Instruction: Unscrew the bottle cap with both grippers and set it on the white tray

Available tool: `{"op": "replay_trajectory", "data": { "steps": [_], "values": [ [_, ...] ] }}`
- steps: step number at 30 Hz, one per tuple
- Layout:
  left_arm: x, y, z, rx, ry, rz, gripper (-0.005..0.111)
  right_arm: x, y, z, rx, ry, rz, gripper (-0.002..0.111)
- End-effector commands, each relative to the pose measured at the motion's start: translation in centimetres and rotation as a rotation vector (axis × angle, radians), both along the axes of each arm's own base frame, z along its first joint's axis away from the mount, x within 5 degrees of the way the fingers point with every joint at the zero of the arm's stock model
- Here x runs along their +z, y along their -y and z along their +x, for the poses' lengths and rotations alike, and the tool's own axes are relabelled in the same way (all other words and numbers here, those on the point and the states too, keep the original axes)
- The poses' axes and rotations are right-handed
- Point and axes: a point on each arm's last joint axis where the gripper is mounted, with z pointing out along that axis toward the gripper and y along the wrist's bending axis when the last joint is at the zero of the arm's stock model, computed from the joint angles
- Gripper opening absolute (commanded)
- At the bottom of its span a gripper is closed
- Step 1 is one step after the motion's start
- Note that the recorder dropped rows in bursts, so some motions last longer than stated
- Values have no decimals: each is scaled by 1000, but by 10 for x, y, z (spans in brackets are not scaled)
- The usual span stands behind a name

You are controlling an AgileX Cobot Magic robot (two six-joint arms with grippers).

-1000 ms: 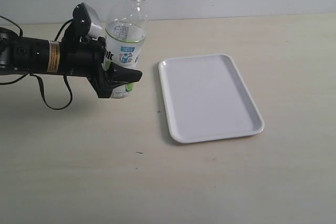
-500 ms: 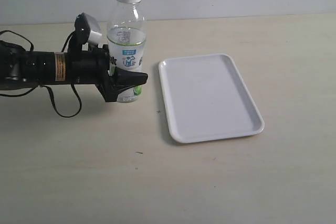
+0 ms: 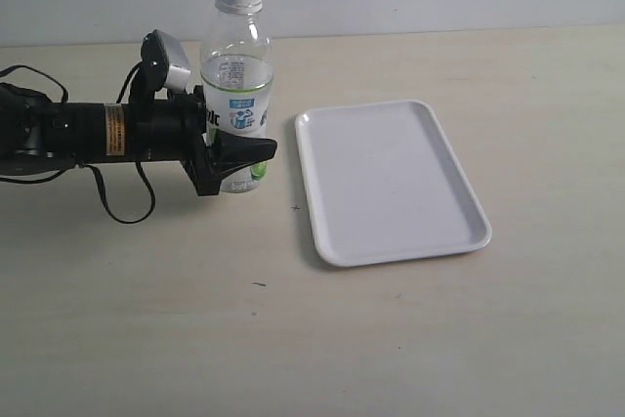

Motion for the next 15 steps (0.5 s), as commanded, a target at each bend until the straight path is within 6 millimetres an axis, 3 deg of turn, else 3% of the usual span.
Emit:
{"op": "replay_trajectory", "data": {
  "steps": [1,4,8,10,15],
  "values": [
    [8,1,2,0,24,-54,0,1,1,-1,55,46,633,91],
    [8,1,2,0,24,-54,0,6,3,-1,60,106,713,91],
    [8,1,2,0,24,-54,0,14,6,-3,45,208,640,91],
    [8,1,2,0,24,-54,0,12,4,-3,40,151,570,91],
    [8,1,2,1,18,-56,0,36,-4,7,62,-83,396,91]
  ]
}}
